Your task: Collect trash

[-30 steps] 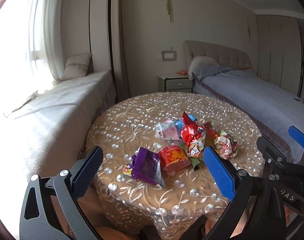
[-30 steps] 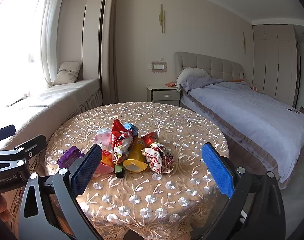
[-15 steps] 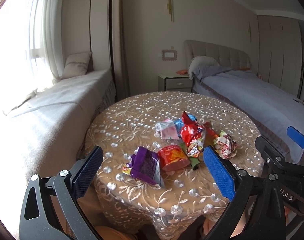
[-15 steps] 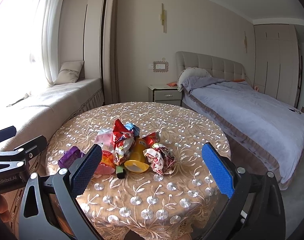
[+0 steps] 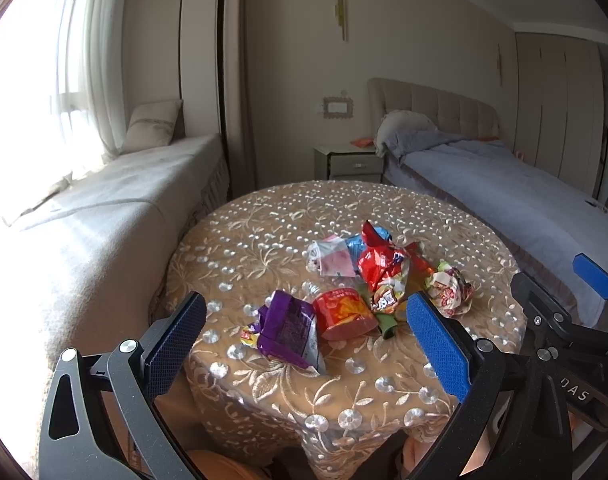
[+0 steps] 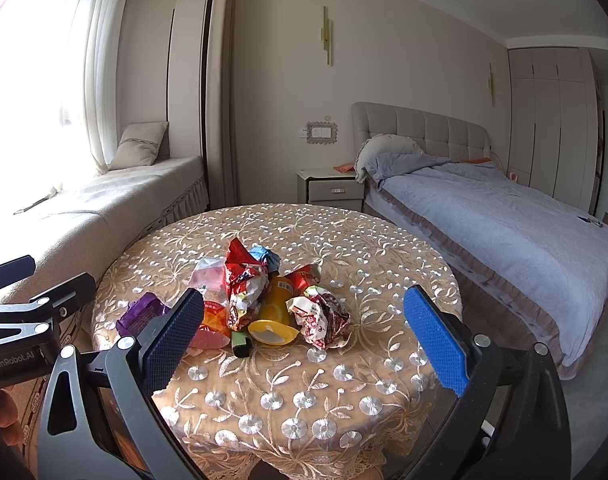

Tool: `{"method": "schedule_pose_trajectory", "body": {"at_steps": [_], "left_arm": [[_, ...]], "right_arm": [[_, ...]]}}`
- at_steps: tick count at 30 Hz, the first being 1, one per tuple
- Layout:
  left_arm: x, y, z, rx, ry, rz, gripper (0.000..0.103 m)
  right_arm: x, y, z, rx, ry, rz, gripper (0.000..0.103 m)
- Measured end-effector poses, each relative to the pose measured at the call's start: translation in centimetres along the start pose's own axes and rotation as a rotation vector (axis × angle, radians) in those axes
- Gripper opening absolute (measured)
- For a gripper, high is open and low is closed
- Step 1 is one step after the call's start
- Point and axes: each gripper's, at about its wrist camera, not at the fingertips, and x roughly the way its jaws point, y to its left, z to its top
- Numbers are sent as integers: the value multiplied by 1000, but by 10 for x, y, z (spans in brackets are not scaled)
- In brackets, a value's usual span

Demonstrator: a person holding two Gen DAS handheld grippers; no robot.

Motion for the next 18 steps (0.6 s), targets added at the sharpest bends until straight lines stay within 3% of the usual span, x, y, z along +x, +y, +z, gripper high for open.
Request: {"method": "schedule_pose_trajectory", "body": {"at_steps": [18], "left_arm": [[18,0,-2,-3,41,-2,98]], "right_arm": [[19,-2,0,-1,35,23,99]]}}
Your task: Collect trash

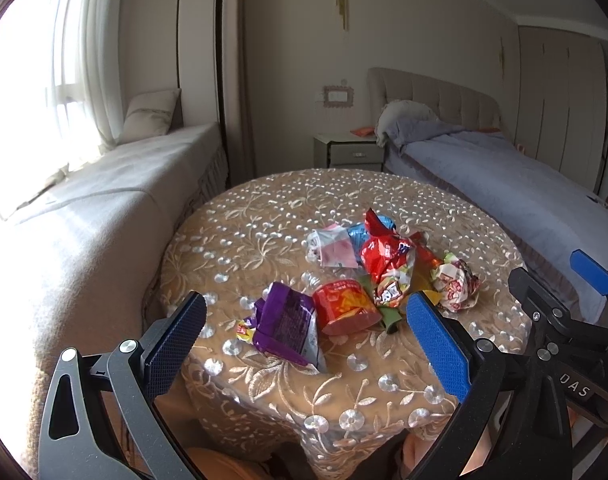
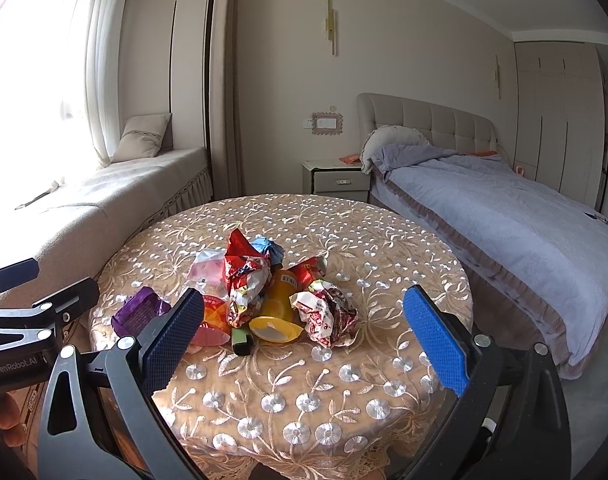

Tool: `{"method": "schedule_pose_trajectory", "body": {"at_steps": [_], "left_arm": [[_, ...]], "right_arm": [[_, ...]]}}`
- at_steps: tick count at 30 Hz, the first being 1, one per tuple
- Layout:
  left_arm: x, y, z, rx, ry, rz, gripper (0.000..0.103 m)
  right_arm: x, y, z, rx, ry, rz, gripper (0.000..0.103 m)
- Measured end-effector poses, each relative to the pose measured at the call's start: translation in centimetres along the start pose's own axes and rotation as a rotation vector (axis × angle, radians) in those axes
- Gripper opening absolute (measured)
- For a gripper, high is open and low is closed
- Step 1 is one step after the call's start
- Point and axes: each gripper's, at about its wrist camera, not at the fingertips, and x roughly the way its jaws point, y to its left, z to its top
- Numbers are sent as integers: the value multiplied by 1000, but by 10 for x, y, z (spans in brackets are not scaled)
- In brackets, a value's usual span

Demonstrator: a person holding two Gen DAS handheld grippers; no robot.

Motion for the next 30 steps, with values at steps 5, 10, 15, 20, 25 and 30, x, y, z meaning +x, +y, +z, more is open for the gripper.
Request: {"method": "schedule_pose_trajectory", "body": {"at_steps": [5,10,15,20,25,30], "left_arm": [[1,2,-1,-2,6,-2,98],[2,4,-1,-7,10,-3,98],[6,6,-2,-13,16,-6,98],[14,8,-5,-12,26,-9,98],[26,19,-15,-20,35,-13,98],[49,34,-26,-56,93,-10,98]], "right_arm": [[2,1,0,-3,3,5,99],[2,3,-1,-8,7,7,99],[5,6,-1,-21,2,6,99],[13,8,-2,-31,8,11,99],[23,12,-5,-59,12,19,99],[47,20,-7,-101,43,26,99]]}}
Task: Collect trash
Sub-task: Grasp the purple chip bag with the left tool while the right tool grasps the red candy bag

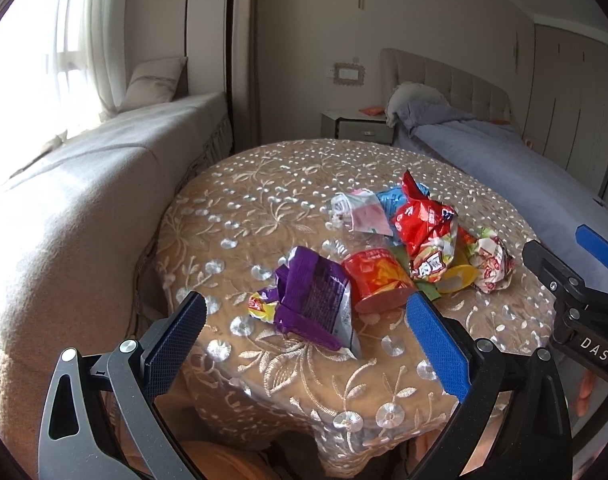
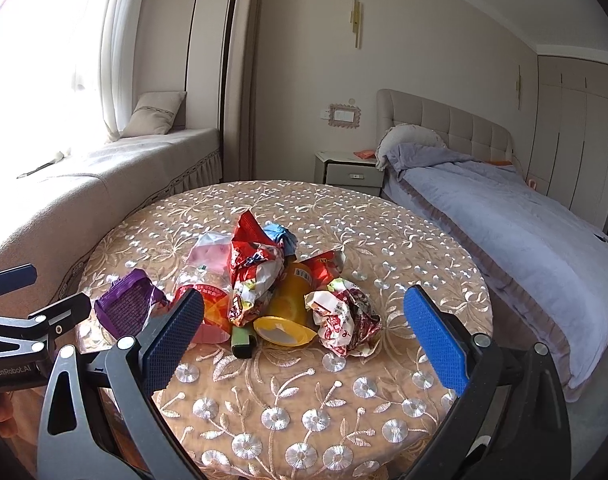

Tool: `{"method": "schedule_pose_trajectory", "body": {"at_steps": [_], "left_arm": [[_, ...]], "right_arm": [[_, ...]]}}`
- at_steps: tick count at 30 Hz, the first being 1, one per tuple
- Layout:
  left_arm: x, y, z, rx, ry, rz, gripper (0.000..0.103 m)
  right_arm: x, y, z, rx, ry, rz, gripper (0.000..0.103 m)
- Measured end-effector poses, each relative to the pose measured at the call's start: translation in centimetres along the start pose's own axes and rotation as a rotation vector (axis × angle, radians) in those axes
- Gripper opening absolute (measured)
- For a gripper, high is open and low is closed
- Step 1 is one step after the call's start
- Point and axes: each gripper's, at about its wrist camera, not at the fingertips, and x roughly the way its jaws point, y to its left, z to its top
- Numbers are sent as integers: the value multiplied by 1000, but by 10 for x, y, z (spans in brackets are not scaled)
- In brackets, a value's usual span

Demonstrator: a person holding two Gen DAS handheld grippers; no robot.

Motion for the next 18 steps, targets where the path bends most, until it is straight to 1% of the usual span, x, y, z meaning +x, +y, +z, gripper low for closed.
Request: {"method": "schedule_pose_trajectory", "body": {"at_steps": [4,7,9,11,14,15,16,17,18], "left_arm": [[22,8,-2,-32,33,6,98],[41,8,-2,-5,52,45,98],[59,9,0,8,80,60,98],[76,12,0,-2,119,41,98],[99,19,-3,-43,176,-7,98],[104,20,-4,-52,180,-17,98],[109,22,-5,-61,188,-20,98],[113,22,-6,-65,192,-33,98],[115,23,-6,-70,188,-48,96]], "right_arm": [[28,6,1,-13,62,46,99],[49,11,1,-28,101,61,99],[63,16,3,-48,115,64,99],[75,20,8,-70,125,60,99],[90,29,14,-92,114,78,99],[96,31,15,-102,117,78,99],[102,34,15,-111,121,77,96],[110,36,15,-118,132,75,85],[118,37,15,-124,154,77,77]]}}
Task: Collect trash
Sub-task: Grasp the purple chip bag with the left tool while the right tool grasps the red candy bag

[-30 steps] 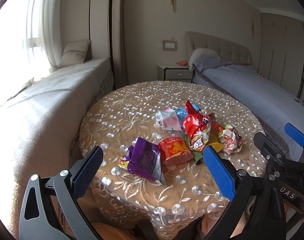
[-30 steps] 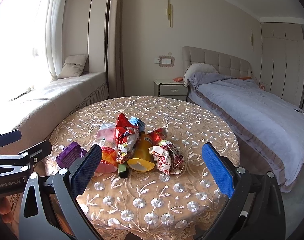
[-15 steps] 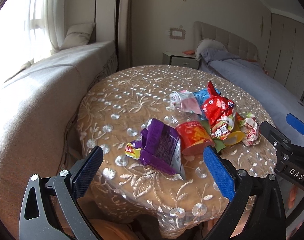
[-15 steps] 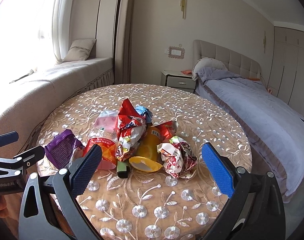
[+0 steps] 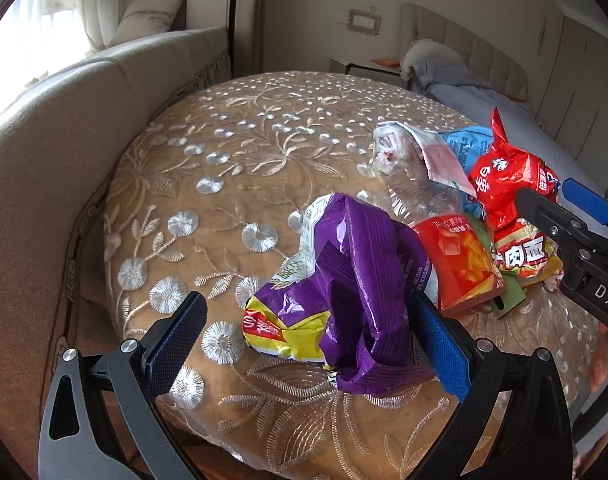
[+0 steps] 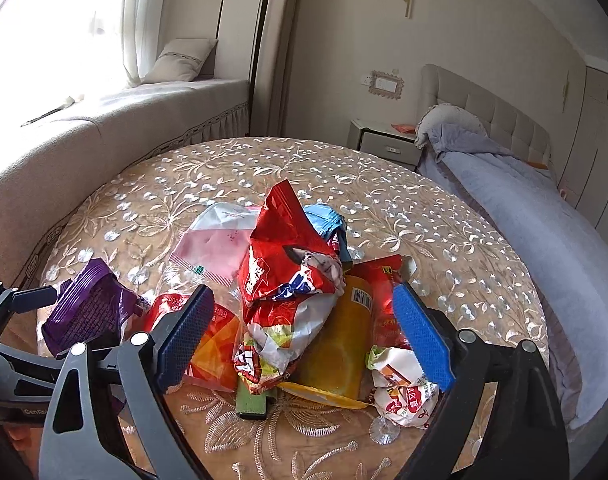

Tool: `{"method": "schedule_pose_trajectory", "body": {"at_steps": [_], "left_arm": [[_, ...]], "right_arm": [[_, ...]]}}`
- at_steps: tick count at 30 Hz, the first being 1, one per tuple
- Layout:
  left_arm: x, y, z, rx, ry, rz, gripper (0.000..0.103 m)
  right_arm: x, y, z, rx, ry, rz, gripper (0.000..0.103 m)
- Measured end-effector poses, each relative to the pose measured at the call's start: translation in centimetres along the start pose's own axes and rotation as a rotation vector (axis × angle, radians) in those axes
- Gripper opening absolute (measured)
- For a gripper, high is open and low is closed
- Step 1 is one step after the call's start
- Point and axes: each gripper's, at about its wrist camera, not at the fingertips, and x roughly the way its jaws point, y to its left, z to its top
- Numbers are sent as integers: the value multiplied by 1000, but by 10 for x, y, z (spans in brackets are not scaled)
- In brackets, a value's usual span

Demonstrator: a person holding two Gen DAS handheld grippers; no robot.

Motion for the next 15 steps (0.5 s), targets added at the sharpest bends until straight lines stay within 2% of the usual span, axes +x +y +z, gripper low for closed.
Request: {"method": "schedule_pose_trajectory", "body": {"at_steps": [1,3,4,9,15], "left_arm": [[2,0,0,-1,2,-13,93],[5,0,2,-2,0,-68,79],[5,-1,3,-1,0,-78,78],[6,-8,7,29,-28,-56,66],[-36,-15,16,65,-132,-19,64]], "right_arm": [[8,1,0,0,26,16,60],[19,1,-4,11,70,49,47],[21,1,-5,18,74,72,36],[10,-1,-5,39,32,72,35],[-38,-23,10,72,-77,100,35]]}}
